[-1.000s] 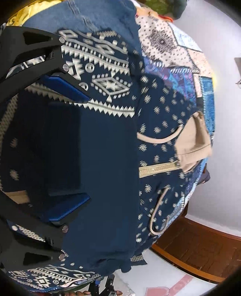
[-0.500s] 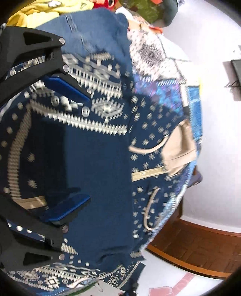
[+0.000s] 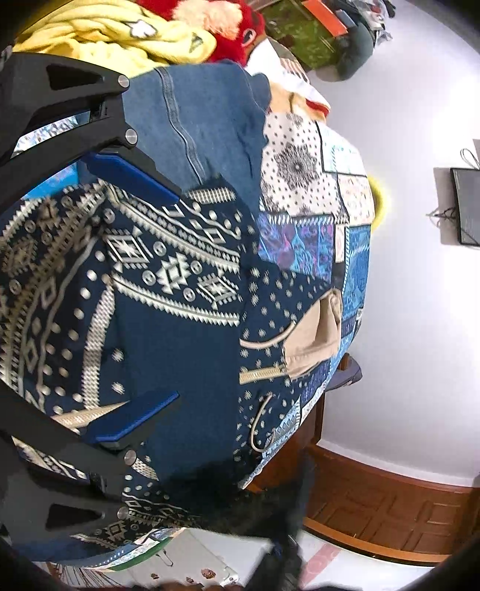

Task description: Fold large clothes

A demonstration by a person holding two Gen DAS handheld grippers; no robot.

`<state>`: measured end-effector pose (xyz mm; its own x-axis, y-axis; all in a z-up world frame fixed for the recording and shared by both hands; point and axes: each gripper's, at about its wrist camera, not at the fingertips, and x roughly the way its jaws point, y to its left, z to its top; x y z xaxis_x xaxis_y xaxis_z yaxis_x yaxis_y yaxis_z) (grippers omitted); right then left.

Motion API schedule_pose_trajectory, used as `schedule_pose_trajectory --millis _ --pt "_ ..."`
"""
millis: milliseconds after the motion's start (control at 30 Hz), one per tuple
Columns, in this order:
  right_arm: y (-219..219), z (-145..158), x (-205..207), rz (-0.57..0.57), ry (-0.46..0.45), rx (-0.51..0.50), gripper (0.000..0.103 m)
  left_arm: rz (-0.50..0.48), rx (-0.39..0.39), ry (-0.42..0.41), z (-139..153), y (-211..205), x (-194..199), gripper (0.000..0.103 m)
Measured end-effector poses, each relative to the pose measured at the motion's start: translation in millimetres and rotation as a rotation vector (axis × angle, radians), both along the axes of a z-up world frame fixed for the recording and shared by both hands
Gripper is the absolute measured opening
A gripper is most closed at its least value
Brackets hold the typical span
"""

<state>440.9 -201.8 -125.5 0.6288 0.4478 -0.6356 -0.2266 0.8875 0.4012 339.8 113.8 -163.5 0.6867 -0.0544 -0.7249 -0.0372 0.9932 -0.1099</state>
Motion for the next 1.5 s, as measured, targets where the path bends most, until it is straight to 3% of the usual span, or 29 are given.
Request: schedule_pose_trajectory --millis 100,200,300,333,367,567,833,967,1200,1333,1500 --pt "41.8 -39.4 1.3 0.053 0.094 -0.055 0.007 0.019 -0.013 0.001 -0.5 14.2 -13.5 0.1" --pt "71.6 -96.7 1.4 0.067 0.244 -0.145 0.008 0.038 -0.021 0.011 -3.7 26.7 -24.5 0.1" --pt "78.9 -137.9 -7.6 0.046 0.356 -0.239 0.008 0.045 -0.032 0.029 -10.4 35.5 -31.3 0.1" --pt "78.6 -143.8 -13.9 0.042 0.347 -0.245 0.008 0.046 -0.031 0.036 -13.0 37.1 -33.6 0.1" --pt "76.6 -142.9 -20.0 0.037 0.323 -0.244 0.008 0.047 -0.026 0.043 -15.5 37.7 -35.6 0.1" --pt "63.6 -135.4 -40.3 0.034 0.401 -0.212 0.008 0.03 -0.032 0.071 -22.5 30.0 -43.3 0.1" --pt "35.7 -129.0 -63.1 0.14 0.517 -0.086 0.008 -0.065 -0.009 0.057 -3.4 -17.0 -27.2 0.1" --pt "22.0 -116.7 -71.6 0.193 0.474 -0.049 0.008 -0.15 -0.011 0.039 9.0 -55.2 -11.3 0.1" --pt "-14.9 -81.3 -94.4 0.157 0.261 -0.165 0.008 -0.297 0.031 0.095 -0.5 -133.0 34.4 0.1" --pt "-62.4 -67.1 -100.9 0.035 0.166 -0.27 0.008 -0.389 0.081 0.111 -4.1 -185.5 61.4 0.1" --pt "-120.9 -67.8 -102.3 -0.1 0.16 -0.336 0.008 -0.505 0.118 0.108 -2.9 -257.4 95.5 0.1"
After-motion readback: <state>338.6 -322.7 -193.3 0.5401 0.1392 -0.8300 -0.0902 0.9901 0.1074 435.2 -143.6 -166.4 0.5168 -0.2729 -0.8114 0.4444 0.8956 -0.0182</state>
